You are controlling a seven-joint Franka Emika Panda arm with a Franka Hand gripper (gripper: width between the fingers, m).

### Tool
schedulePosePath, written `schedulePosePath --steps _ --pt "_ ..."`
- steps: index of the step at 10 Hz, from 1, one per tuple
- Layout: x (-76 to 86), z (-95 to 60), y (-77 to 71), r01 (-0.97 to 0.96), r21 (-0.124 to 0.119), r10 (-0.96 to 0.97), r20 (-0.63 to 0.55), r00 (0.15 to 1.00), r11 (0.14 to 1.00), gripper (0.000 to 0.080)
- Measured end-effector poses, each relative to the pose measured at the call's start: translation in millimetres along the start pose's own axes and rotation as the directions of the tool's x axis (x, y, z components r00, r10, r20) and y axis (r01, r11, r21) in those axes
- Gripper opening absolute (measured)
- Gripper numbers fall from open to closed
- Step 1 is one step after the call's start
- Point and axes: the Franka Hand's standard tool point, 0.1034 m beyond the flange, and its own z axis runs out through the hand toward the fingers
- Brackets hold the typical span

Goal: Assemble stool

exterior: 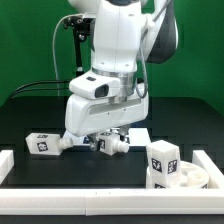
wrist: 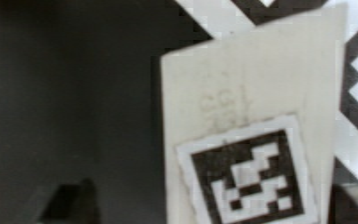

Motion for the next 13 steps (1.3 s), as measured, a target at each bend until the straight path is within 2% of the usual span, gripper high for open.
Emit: schedulePosePath --steps 1,2,3,6,7,8,10,11,12,13 --pt "-0.1 0.1 -0.1 -0.001 0.0 0.001 0.0 1.0 1.0 0.0407" --pt "3.6 -1.6 -1.8 0.106 -0.008 -0.106 0.0 0.994 0.994 0.0407" --pt "12.3 -6.6 -6.6 0.233 -0.018 -0.233 -0.005 0.973 0.972 0.0322" --pt "41.0 -18.8 -18.3 0.525 -0.058 -0.526 -0.012 0.85 0.849 0.0322" --pt "39.9 -19.9 -17.3 0.523 -0.082 -0.527 -0.025 0.85 0.848 0.0322" --pt "36.9 -18.3 -17.0 0.594 -0.079 -0.597 -0.011 0.802 0.8 0.0322" --pt "36.0 -17.9 -16.3 0.648 -0.08 -0.65 -0.001 0.76 0.757 0.0323" --pt "36.0 -17.6 -16.9 0.721 -0.082 -0.723 0.011 0.691 0.688 0.0323" --pt "37.5 -16.7 -21.9 0.843 -0.074 -0.843 0.037 0.537 0.533 0.0323" --pt "36.6 -13.7 -24.9 0.923 -0.042 -0.921 0.061 0.385 0.383 0.0323"
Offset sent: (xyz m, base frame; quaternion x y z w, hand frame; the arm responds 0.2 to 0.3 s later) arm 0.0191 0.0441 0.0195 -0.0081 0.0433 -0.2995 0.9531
